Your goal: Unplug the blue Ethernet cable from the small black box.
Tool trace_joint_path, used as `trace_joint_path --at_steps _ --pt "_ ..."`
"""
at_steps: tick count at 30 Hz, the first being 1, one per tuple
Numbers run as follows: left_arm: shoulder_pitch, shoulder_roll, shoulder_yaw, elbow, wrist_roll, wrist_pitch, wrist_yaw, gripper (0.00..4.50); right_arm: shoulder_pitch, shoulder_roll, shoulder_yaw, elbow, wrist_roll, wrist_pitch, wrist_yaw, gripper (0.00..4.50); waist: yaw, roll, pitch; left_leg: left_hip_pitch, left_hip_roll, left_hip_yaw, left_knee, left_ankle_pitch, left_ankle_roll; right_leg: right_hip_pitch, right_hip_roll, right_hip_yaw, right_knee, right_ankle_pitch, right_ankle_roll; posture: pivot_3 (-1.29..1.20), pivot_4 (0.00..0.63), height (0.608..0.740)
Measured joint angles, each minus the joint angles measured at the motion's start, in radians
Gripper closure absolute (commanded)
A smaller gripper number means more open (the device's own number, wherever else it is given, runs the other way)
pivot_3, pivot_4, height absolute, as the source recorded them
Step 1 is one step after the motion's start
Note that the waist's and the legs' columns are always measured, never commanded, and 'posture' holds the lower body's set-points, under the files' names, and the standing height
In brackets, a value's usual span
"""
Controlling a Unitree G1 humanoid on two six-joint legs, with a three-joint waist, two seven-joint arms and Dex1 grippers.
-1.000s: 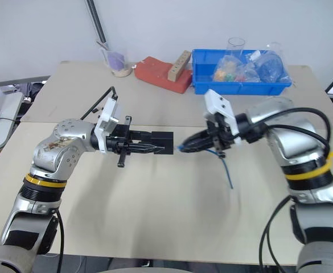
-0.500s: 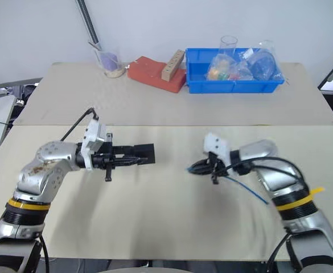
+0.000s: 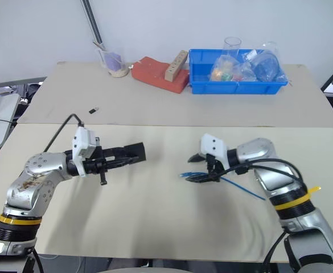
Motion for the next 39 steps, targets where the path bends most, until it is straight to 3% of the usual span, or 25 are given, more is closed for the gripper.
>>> trace_joint_path --at_steps 4,9,15,23,31,35,39 --pt "0.034 -0.066 0.127 0.066 0.032 -0.027 0.199 3.97 -0.054 0.061 -0.167 -0.225 0.227 0.288 -0.148 0.03 -0.002 0.0 0.0 0.0 0.001 -0.002 -0.001 0.0 0.0 0.0 -0.001 -0.001 0.001 0.0 0.0 0.0 0.15 0.74" --pt "0.092 -0.163 0.163 0.135 0.103 -0.106 0.369 3.97 -0.067 0.123 -0.236 -0.381 0.361 0.462 -0.33 0.03 0.01 -0.001 0.0 -0.002 -0.001 -0.002 -0.001 0.0 0.0 0.0 -0.005 -0.002 0.0 0.0 0.0 0.0 0.15 0.74" --pt "0.069 -0.261 0.141 0.301 0.182 -0.239 0.468 3.97 -0.041 0.138 -0.224 -0.408 0.367 0.482 -0.426 0.03 0.009 -0.002 0.0 -0.002 -0.002 -0.002 -0.001 0.0 0.0 0.0 -0.004 -0.002 0.0 0.0 0.0 0.0 0.15 0.74" --pt "-0.019 -0.298 0.132 0.52 0.214 -0.391 0.492 3.97 -0.016 0.124 -0.198 -0.403 0.346 0.458 -0.452 0.03 0.002 -0.002 0.0 -0.001 -0.001 -0.002 -0.001 0.0 0.0 0.0 -0.001 -0.002 0.0 0.0 0.0 0.0 0.15 0.74" --pt "-0.014 -0.296 0.133 0.564 0.209 -0.417 0.48 0.08 -0.01 0.108 -0.197 -0.401 0.33 0.436 -0.458 0.0 0.001 -0.002 -0.001 -0.001 -0.001 -0.002 -0.001 0.0 0.0 0.0 -0.002 -0.002 0.0 0.0 0.0 0.0 0.15 0.74" --pt "0.072 -0.261 0.134 0.442 0.18 -0.343 0.458 0.03 -0.005 0.101 -0.196 -0.401 0.33 0.436 -0.463 0.0 -0.004 -0.002 -0.001 -0.001 0.0 -0.002 -0.002 0.0 0.0 0.0 -0.001 -0.002 0.0 0.0 0.0 0.0 0.15 0.74" --pt "0.235 -0.137 0.137 0.188 0.101 -0.171 0.381 0.03 0.034 0.049 -0.204 -0.394 0.33 0.426 -0.445 0.0 -0.008 -0.002 0.0 -0.001 0.001 -0.003 -0.002 0.0 0.0 0.0 -0.002 -0.002 0.0 0.0 0.0 0.0 0.15 0.74"
